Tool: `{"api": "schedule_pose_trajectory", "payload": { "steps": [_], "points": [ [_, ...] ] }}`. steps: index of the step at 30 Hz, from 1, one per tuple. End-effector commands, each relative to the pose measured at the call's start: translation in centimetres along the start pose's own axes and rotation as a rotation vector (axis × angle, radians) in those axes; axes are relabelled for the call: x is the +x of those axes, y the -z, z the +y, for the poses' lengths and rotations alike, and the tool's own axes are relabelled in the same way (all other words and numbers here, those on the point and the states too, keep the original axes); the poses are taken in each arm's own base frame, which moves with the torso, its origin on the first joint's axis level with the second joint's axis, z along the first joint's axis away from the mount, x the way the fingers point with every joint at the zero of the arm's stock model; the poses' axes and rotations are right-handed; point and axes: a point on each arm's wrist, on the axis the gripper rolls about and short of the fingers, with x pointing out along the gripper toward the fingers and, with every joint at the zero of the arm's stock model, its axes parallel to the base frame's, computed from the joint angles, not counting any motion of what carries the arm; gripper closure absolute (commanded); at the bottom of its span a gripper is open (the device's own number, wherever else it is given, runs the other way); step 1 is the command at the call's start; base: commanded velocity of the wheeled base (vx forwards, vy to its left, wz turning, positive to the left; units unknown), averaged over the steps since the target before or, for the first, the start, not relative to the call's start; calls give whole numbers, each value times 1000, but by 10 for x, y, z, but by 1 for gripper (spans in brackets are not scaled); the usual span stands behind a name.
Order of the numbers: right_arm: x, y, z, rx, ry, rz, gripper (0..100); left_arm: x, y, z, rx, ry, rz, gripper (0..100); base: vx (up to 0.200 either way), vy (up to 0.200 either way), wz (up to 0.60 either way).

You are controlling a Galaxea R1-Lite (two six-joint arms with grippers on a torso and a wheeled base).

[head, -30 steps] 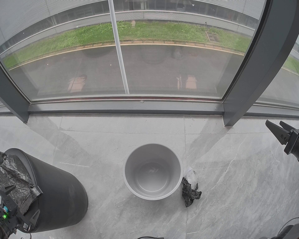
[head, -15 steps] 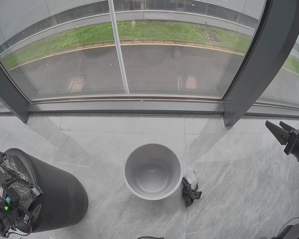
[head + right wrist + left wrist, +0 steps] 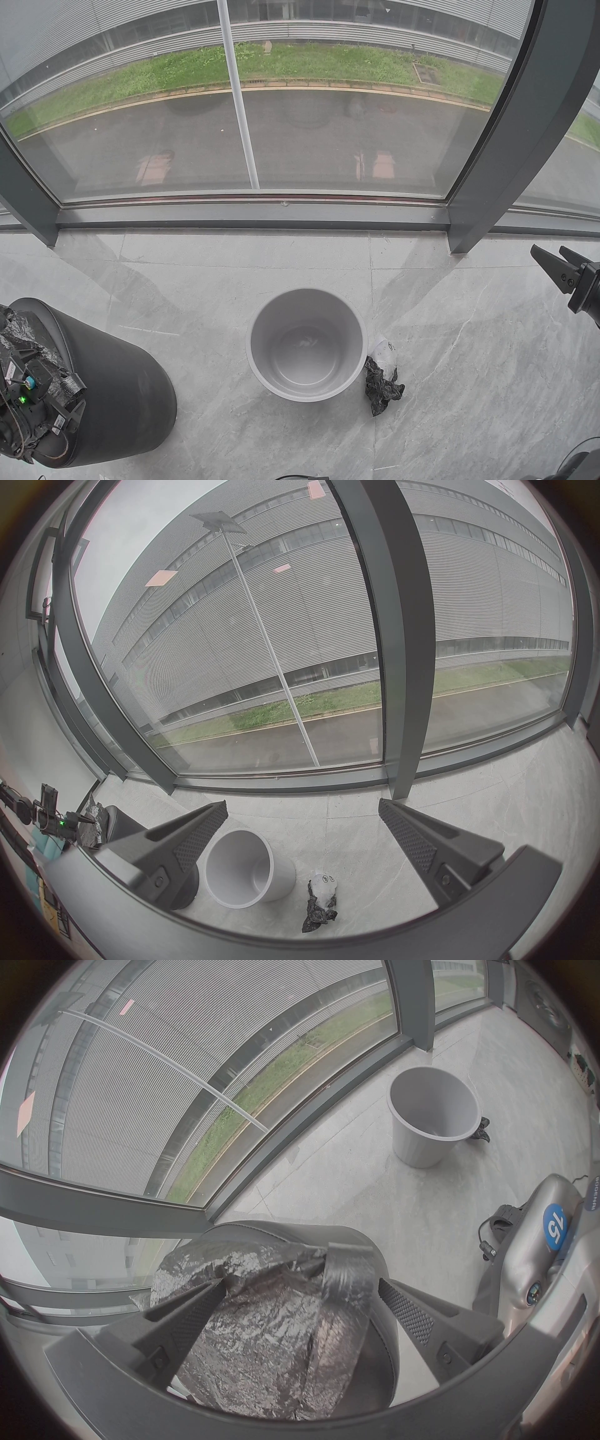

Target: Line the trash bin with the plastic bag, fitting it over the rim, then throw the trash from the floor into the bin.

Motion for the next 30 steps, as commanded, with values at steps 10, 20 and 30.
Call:
{"api": "schedule_pose_trajectory", "payload": {
  "steps": [10, 20, 30],
  "points": [
    [0, 0, 0, 0, -1, -2, 0, 24, -9, 8, -27, -22, 50, 0, 0, 0, 0],
    [0, 0, 0, 0, 0, 0, 0, 23, -9, 9, -32, -30, 43, 100, 0, 0, 0],
    [0, 3, 0, 0, 1, 9, 0, 10, -17, 17, -191, -30, -92, 100, 0, 0, 0]
  ]
}}
